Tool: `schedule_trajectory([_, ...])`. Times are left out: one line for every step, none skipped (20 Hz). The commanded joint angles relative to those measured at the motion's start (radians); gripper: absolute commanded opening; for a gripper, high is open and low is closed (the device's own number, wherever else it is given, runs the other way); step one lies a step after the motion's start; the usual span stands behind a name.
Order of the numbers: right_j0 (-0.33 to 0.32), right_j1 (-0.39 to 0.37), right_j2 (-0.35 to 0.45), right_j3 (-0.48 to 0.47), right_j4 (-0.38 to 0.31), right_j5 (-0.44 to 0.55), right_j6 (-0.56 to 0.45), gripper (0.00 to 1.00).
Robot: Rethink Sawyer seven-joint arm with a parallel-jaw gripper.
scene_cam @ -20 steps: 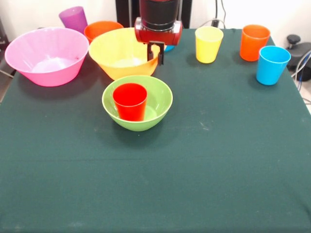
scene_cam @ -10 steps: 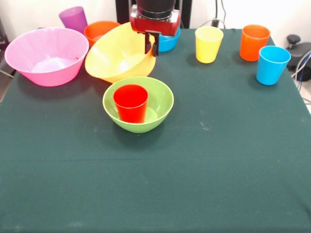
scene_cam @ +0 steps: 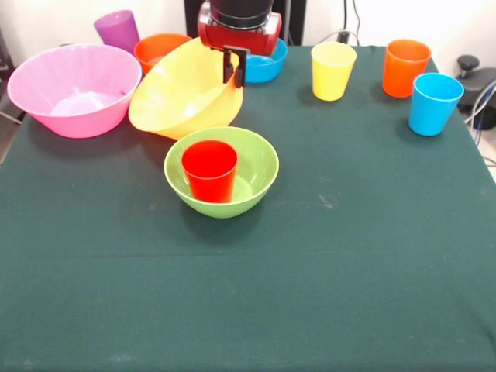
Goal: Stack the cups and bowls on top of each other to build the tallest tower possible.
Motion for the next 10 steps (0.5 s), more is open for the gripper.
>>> schedule_trajectory([0.026, 0.015, 0.080, -0.097, 0.032, 0.101, -0.021, 0.00])
schedule_trajectory([0.028, 0.016, 0.078, -0.102, 0.031, 0.105, -0.021, 0.00])
schedule_trajectory([0.031, 0.015, 0.077, -0.105, 0.031, 0.112, -0.021, 0.00])
schedule_trajectory([0.035, 0.014, 0.074, -0.112, 0.030, 0.120, -0.020, 0.00])
schedule_trajectory([0.038, 0.012, 0.072, -0.116, 0.031, 0.131, -0.019, 0.00])
schedule_trajectory([0.040, 0.009, 0.071, -0.121, 0.033, 0.144, -0.019, 0.00])
schedule_trajectory([0.043, 0.006, 0.070, -0.125, 0.035, 0.155, -0.018, 0.00])
schedule_trajectory([0.045, 0.002, 0.069, -0.127, 0.038, 0.163, -0.016, 0.00])
schedule_trajectory([0.047, -0.001, 0.067, -0.128, 0.040, 0.170, -0.014, 0.00])
schedule_trajectory([0.048, -0.005, 0.067, -0.128, 0.044, 0.177, -0.013, 0.00])
